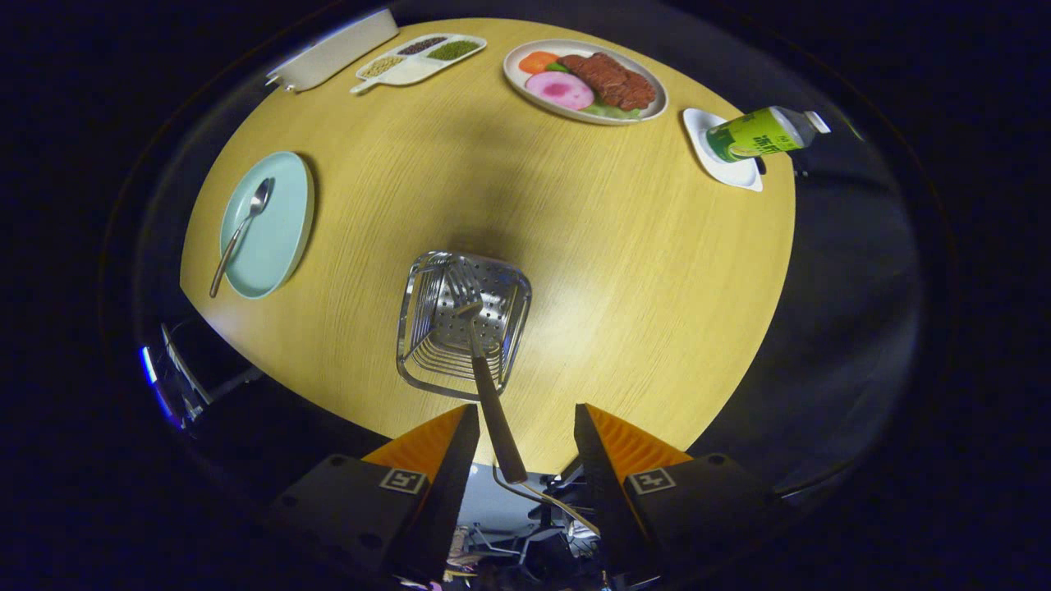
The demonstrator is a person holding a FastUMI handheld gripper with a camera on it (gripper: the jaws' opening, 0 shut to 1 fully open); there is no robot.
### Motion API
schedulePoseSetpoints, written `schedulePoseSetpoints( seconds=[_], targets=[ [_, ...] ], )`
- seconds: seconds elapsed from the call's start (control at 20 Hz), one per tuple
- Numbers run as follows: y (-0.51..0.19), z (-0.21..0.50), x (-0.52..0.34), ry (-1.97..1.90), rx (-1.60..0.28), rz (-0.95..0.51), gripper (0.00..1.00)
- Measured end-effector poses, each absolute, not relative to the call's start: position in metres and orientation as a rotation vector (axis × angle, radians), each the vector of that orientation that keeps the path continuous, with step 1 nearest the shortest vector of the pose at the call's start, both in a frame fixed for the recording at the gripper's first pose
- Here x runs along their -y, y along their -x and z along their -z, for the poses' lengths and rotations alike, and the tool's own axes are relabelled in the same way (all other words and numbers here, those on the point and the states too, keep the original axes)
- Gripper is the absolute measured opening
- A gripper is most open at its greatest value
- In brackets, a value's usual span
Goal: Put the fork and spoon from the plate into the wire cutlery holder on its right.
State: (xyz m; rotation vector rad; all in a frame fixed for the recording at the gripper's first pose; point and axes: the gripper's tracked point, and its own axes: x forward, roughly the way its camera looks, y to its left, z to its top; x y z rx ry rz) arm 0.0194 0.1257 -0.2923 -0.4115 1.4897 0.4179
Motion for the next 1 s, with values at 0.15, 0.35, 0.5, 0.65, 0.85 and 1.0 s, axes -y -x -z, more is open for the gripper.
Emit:
schedulePoseSetpoints(
  seconds=[0.15, 0.35, 0.5, 0.65, 0.85, 1.0],
  targets=[
    [-0.028, 0.258, -0.139, 0.261, -1.338, -0.380, 0.78],
    [-0.024, 0.204, -0.200, 0.130, -1.135, -0.444, 0.77],
    [-0.006, 0.181, -0.276, 0.017, -1.054, -0.540, 0.78],
    [0.025, 0.181, -0.352, -0.029, -1.047, -0.669, 0.78],
    [0.058, 0.212, -0.442, -0.080, -1.112, -0.749, 0.78],
    [0.070, 0.245, -0.485, -0.124, -1.172, -0.732, 0.79]
  ],
)
